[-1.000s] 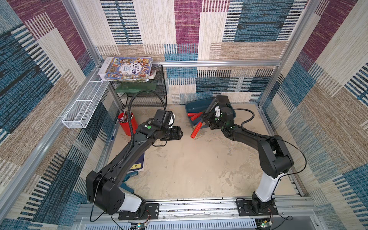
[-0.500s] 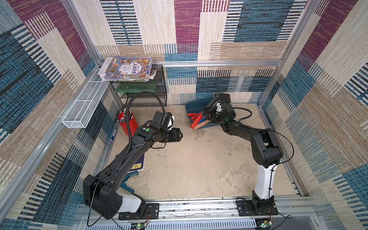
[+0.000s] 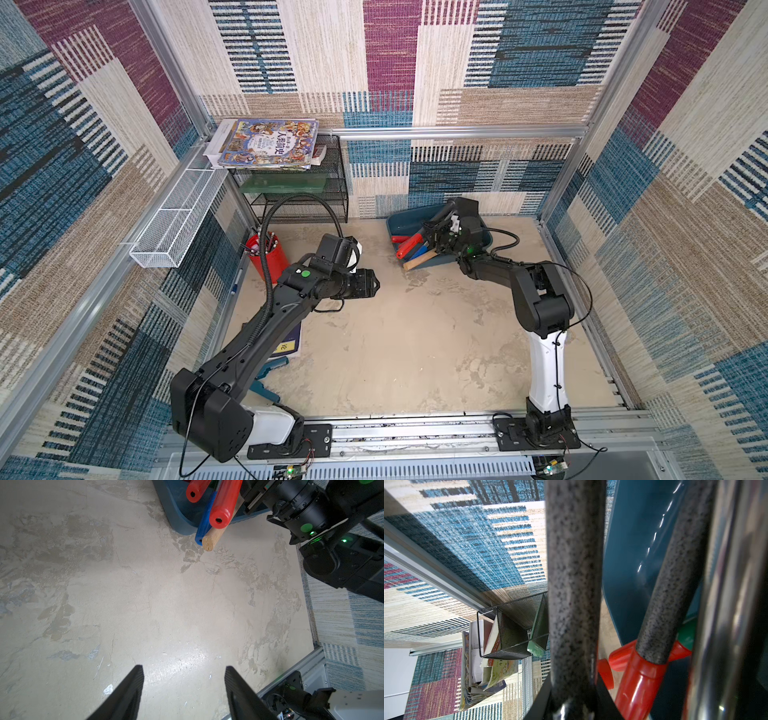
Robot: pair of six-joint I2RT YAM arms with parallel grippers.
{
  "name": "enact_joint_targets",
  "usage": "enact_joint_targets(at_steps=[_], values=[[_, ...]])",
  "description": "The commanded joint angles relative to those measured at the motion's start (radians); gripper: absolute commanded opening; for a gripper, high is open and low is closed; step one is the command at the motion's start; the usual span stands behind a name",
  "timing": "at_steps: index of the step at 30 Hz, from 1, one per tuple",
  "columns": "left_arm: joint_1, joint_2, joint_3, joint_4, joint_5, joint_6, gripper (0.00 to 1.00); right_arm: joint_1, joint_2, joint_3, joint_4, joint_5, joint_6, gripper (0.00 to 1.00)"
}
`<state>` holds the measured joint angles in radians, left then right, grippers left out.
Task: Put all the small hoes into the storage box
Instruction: Place the hoe in the storage box.
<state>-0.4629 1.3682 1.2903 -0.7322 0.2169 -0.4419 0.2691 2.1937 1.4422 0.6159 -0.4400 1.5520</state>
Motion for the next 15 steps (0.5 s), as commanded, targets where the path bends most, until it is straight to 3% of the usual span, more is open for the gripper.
enact_joint_targets(at_steps=[1, 15], values=[[0.001, 0.000, -0.001, 0.007, 0.017, -0.004, 0.66, -0.001, 0.028, 0.029, 0.156, 0.020, 0.044, 0.02], [0.003, -0.009, -0.018, 0.010, 0.018, -0.010, 0.65, 0.004, 0.143, 0.182, 0.141, 0.066, 0.122, 0.04]])
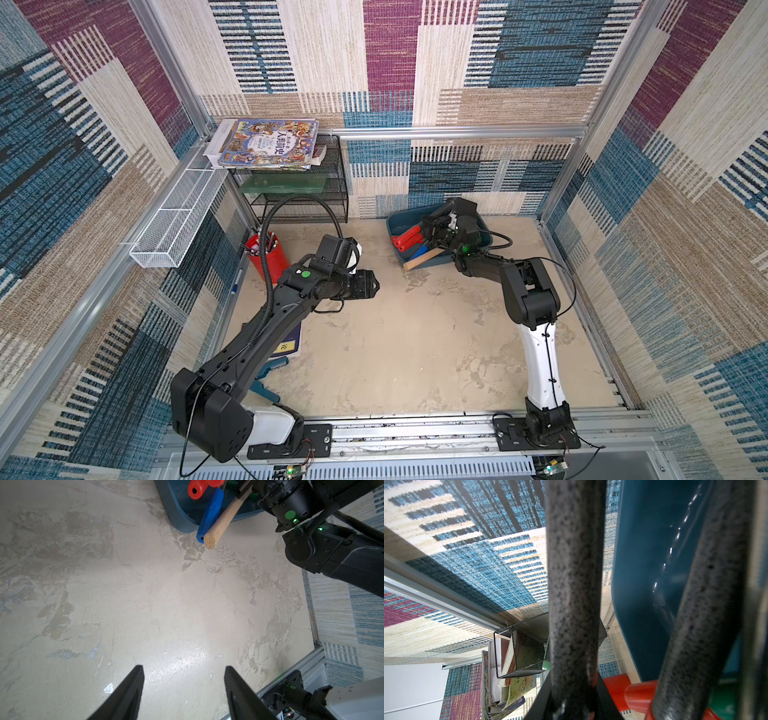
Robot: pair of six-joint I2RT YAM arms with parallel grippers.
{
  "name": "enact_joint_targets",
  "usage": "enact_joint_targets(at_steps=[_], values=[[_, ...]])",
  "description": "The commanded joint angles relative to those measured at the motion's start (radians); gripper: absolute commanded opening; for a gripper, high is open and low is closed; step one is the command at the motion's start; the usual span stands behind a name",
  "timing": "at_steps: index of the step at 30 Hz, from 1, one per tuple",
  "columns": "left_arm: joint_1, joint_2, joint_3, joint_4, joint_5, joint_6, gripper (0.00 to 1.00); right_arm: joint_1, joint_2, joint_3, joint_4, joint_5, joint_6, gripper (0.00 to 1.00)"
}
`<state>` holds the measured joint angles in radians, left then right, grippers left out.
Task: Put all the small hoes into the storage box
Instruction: Place the hoe in the storage box.
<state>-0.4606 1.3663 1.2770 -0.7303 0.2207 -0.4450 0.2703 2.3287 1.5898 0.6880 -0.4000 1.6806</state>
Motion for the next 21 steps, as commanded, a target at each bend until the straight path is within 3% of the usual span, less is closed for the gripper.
enact_joint_targets(at_steps=[1, 21], values=[[0.000, -0.007, -0.005, 0.009, 0.015, -0.008, 0.65, 0.002, 0.013, 0.050, 0.052, 0.029, -0.013, 0.05], [0.004, -0.013, -0.021, 0.013, 0.016, -0.007, 0.64, -0.006, 0.078, 0.203, -0.158, 0.031, -0.054, 0.18]])
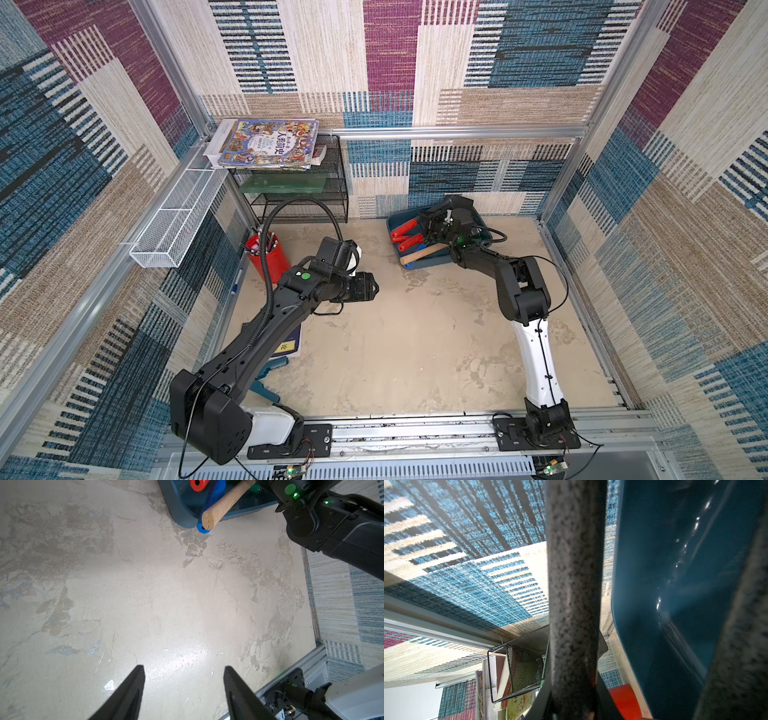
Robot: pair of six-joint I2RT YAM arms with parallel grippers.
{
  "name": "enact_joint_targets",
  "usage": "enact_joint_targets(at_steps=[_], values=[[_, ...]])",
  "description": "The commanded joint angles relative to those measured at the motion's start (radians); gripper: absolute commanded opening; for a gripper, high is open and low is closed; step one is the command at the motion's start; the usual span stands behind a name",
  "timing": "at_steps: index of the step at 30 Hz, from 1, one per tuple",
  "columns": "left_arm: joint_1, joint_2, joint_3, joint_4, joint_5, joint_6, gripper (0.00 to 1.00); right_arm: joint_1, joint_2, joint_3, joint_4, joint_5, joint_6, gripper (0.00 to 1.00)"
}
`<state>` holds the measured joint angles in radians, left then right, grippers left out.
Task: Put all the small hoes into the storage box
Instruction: Place the hoe in the storage box.
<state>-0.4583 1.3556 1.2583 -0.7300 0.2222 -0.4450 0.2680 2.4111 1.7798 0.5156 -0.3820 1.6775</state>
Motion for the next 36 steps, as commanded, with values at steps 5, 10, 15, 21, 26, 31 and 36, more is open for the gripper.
enact_joint_targets(at_steps=[5, 10, 15, 21, 26, 31, 36], values=[[0.001, -0.003, -0.004, 0.012, 0.016, -0.008, 0.64, -0.009, 0.016, 0.033, 0.008, -0.006, -0.040, 0.23], [0.003, -0.002, -0.004, 0.013, 0.012, -0.007, 0.64, -0.012, 0.023, 0.047, -0.008, -0.005, -0.043, 0.29], [0.003, -0.001, -0.005, 0.008, 0.011, -0.008, 0.64, -0.016, 0.025, 0.071, -0.057, -0.005, -0.062, 0.37], [0.004, 0.000, -0.005, 0.009, 0.012, -0.008, 0.64, -0.019, 0.023, 0.082, -0.086, -0.008, -0.082, 0.44], [0.006, -0.001, -0.001, 0.009, 0.012, -0.007, 0.64, -0.022, 0.031, 0.095, -0.100, -0.024, -0.084, 0.45], [0.006, -0.008, -0.002, 0.004, 0.009, -0.004, 0.63, -0.026, 0.008, 0.081, -0.146, -0.024, -0.102, 0.47], [0.007, -0.012, -0.002, 0.005, 0.008, -0.005, 0.63, -0.028, -0.029, 0.084, -0.247, -0.006, -0.183, 0.51]])
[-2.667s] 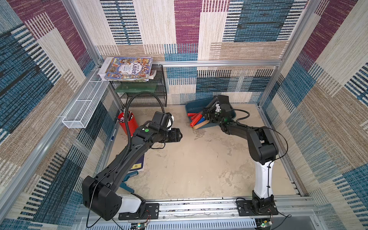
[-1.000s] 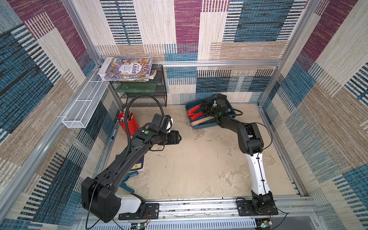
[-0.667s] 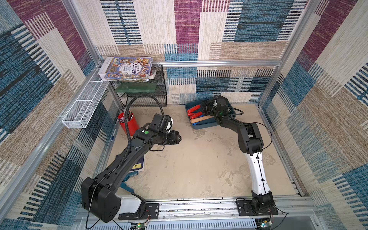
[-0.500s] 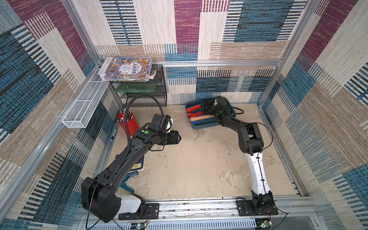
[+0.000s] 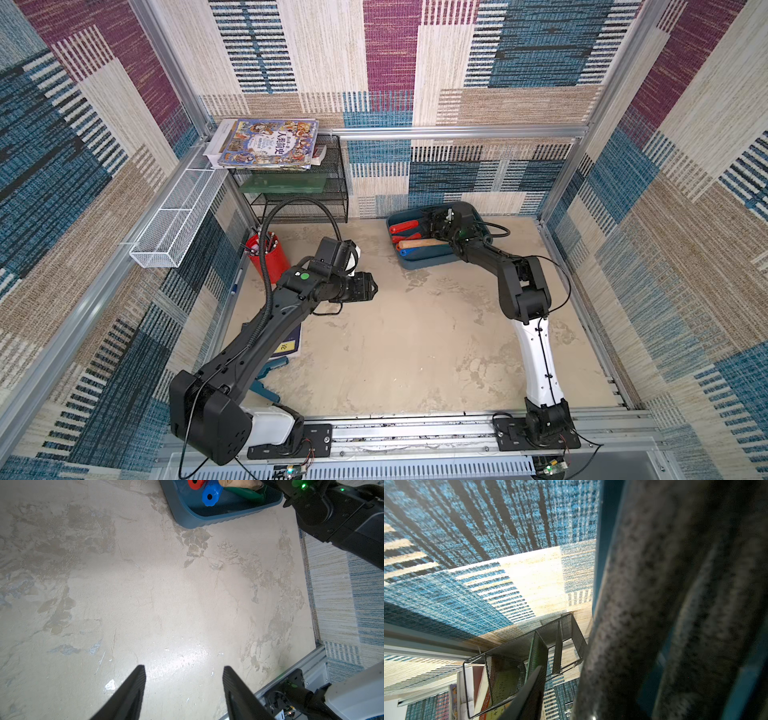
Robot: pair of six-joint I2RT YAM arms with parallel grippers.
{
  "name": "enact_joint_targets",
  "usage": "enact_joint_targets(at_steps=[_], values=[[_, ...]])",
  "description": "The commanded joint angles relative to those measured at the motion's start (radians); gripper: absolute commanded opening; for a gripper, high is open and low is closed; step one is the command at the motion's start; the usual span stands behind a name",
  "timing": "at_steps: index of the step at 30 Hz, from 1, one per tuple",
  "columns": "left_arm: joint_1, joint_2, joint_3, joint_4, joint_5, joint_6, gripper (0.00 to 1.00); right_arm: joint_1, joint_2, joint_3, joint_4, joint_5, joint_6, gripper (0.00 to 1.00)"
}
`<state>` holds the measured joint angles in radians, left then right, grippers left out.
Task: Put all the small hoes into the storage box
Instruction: Place the hoe in the storage box.
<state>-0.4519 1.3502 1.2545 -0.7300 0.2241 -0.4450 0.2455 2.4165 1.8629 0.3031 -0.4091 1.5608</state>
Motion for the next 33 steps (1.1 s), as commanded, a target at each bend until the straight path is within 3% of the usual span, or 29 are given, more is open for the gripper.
enact_joint_targets(at_steps=[1, 6, 17, 19, 33], values=[[0.001, -0.006, 0.002, 0.006, 0.007, -0.006, 0.63, -0.006, -0.042, -0.005, -0.040, 0.025, -0.076, 0.54], [0.002, -0.002, 0.004, 0.007, 0.011, -0.006, 0.63, -0.013, -0.055, -0.002, -0.066, 0.020, -0.092, 0.65], [0.002, -0.001, 0.002, 0.007, 0.016, -0.007, 0.63, -0.014, -0.031, 0.172, -0.360, 0.062, -0.200, 0.69], [0.002, -0.001, 0.002, 0.007, 0.015, -0.007, 0.63, -0.015, -0.026, 0.209, -0.429, 0.079, -0.224, 0.75], [0.002, 0.003, 0.001, 0.009, 0.015, -0.009, 0.63, -0.017, -0.014, 0.226, -0.451, 0.069, -0.253, 0.75]])
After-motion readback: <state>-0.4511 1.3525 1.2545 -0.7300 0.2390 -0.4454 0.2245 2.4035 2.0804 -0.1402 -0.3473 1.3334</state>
